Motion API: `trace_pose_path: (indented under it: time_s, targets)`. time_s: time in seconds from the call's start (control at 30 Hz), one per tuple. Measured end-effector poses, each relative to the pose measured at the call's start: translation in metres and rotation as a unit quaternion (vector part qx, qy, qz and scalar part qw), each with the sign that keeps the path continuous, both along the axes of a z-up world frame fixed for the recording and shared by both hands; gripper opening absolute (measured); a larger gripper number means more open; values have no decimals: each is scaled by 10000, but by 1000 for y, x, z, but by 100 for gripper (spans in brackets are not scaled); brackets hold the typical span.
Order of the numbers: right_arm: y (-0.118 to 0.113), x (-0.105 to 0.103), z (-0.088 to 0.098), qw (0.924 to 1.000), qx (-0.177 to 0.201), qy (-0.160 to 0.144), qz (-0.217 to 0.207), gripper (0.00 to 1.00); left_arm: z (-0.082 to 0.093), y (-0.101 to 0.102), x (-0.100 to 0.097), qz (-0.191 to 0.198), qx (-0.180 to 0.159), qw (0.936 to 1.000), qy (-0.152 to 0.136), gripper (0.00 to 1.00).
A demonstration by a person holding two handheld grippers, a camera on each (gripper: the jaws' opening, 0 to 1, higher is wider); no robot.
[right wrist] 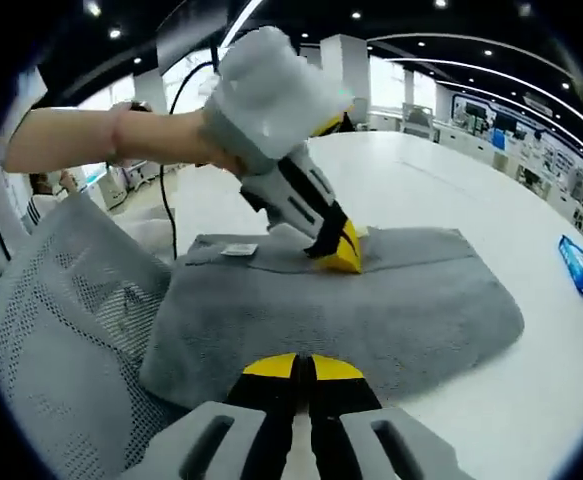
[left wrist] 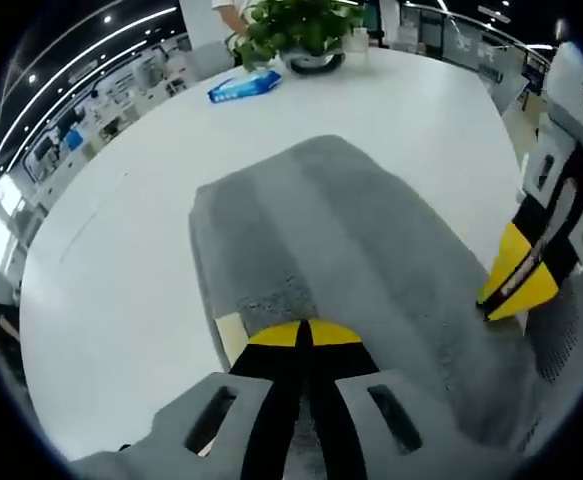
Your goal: Open the folded towel by lifting each exposed corner and separating the folded layers until the towel lies flat within the target outline without major curled edges
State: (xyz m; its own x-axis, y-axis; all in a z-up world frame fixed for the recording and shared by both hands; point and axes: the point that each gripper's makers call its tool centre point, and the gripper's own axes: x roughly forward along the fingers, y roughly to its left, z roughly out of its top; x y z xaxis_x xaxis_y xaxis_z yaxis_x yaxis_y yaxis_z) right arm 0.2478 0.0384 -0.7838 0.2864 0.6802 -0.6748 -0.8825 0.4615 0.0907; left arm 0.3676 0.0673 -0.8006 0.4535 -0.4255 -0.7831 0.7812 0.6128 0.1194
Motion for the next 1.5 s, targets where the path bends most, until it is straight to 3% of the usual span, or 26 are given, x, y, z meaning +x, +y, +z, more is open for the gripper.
trace_pose_path:
  time_s: [0.27, 0.43, 0.5, 0.63, 0.8, 1.5]
  targets:
    - [16, -17, -12, 9989, -56, 186, 419, 4, 0, 0, 0, 23, -11, 10000, -13, 0]
    - [15, -16, -17, 9976, -184, 28, 668, 2, 0, 0, 0, 43, -41, 10000, -30, 0]
    - [14, -13, -18, 9982, -155, 198, 550, 0, 1, 1, 0, 45, -96, 9999, -47, 0]
    - [10, -12, -18, 9983, -205, 222, 504, 0, 1, 1, 0, 79, -177, 9998, -97, 0]
    - [-1, -6, -19, 9979, -425, 20, 485, 0, 1, 2, 1, 93, -127, 9997, -188, 0]
    - [-37, 20, -19, 9985, -487, 43, -239, 0, 2, 12, 4, 356, -317, 9986, -244, 0]
